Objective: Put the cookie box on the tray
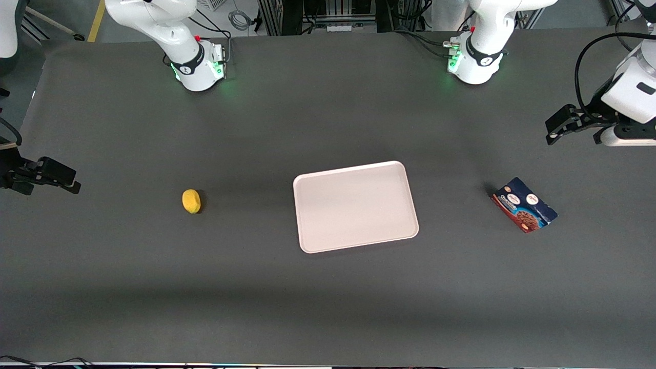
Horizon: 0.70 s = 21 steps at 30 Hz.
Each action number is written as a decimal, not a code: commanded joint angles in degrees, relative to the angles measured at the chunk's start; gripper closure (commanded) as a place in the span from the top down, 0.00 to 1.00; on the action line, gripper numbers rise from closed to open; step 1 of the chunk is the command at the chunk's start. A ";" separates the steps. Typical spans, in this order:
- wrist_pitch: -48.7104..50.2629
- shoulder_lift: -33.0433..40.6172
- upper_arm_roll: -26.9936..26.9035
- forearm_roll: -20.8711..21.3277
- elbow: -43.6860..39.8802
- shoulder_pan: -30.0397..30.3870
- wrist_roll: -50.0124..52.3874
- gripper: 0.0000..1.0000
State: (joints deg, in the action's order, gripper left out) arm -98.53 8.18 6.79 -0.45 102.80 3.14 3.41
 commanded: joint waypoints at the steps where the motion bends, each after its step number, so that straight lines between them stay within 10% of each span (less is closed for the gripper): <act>1: -0.70 0.96 -0.28 0.01 0.82 -0.33 0.19 1.00; 21: -0.61 0.87 -0.37 0.01 0.82 -0.24 0.72 1.00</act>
State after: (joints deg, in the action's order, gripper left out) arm -98.56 8.18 6.76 -0.45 102.80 3.16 3.43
